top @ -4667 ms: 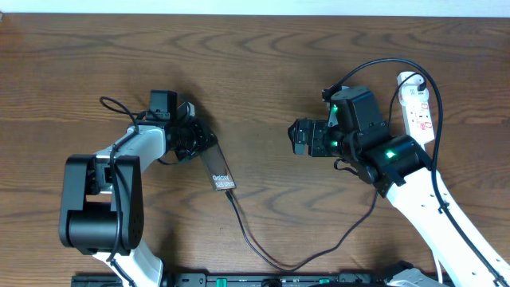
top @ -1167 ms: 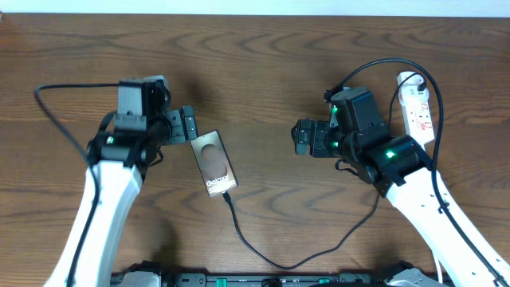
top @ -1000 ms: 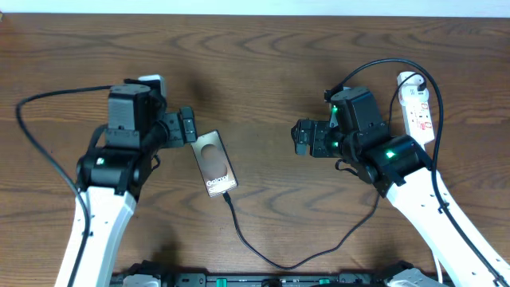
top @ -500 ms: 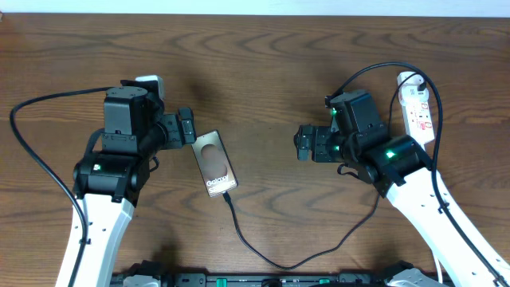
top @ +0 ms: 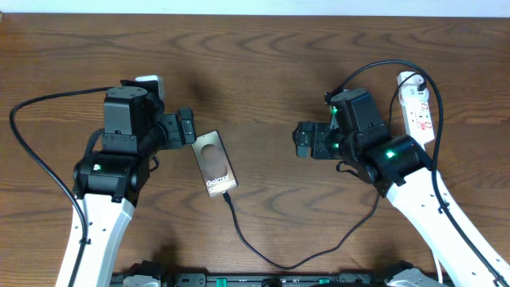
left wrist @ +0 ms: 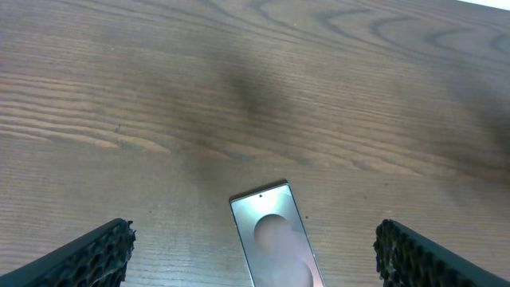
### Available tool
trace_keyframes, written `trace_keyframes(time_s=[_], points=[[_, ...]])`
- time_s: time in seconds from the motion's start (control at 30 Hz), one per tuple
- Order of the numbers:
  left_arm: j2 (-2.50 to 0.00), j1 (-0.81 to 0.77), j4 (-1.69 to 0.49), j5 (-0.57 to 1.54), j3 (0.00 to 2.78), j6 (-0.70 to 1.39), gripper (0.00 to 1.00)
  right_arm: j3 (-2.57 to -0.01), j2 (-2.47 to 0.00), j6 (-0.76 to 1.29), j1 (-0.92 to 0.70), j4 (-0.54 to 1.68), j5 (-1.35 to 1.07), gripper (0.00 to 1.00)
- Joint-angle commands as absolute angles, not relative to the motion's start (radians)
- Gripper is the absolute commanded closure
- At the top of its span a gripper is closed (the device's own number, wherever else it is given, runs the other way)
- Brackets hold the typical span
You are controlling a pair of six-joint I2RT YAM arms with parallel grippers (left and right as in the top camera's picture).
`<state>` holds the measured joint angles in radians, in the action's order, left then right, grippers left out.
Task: Plug charger to phone and switch on socket
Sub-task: 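Move the right gripper to the white power strip's orange switch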
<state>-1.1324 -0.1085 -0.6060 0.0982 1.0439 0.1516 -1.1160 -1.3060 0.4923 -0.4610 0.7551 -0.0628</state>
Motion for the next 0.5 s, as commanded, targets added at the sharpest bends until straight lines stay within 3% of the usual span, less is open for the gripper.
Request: trace_keyframes(time_s=[0.0, 0.1, 0.27, 0.37, 0.47], points=[[-1.132, -0.111, -0.61, 0.089, 1.061, 0.131, 0.04, -1.132, -1.296, 0.478, -0.411, 0.749, -0.073, 0.01], [-1.132, -0.111, -0.61, 0.089, 1.061, 0.131, 0.04, -1.149, -1.296, 0.427, -0.331, 0.75, -0.177, 0.01], [-1.132, -0.111, -0.61, 0.089, 1.061, 0.131, 0.04, -1.24, -1.325, 0.317, -0.049, 0.819, -0.529, 0.01], [-1.132, -0.111, -0.61, 0.089, 1.061, 0.131, 0.04, -1.357, -1.397, 0.176, 0.146, 0.967, -0.697, 0.01], [-1.132, -0.111, -0.61, 0.089, 1.061, 0.131, 0.04, -1.501, -1.504, 0.004, 0.295, 1.162, -0.71, 0.01]])
